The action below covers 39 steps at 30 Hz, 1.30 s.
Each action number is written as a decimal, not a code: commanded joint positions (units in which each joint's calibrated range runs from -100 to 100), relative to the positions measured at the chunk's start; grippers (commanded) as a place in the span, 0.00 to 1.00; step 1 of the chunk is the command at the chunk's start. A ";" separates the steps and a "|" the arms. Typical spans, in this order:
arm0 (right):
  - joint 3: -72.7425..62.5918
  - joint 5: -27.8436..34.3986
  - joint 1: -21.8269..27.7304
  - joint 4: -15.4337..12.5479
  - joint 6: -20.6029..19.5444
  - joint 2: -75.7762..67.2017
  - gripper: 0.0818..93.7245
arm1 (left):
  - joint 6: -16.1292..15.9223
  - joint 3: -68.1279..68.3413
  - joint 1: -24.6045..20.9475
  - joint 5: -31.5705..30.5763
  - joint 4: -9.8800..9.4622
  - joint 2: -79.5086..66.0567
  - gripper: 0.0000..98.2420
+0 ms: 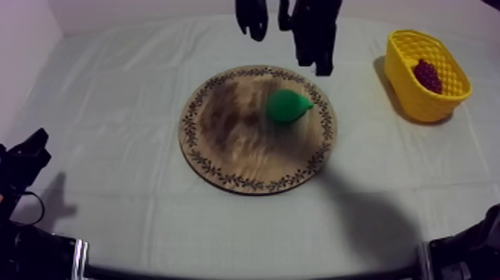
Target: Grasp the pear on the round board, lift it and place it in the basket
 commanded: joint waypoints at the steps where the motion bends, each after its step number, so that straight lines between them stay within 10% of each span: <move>1: 0.02 0.14 0.11 -0.46 0.12 0.13 0.16 | -0.01 0.00 0.01 -0.01 -0.02 0.00 0.00; 14: 1.53 0.12 -0.59 1.18 1.12 -0.22 0.73 | -0.01 0.00 0.01 -0.01 -0.02 0.00 0.00; 39: 3.40 -6.40 -0.40 0.70 -1.56 5.93 0.74 | -0.01 0.00 0.01 -0.01 -0.02 0.00 0.00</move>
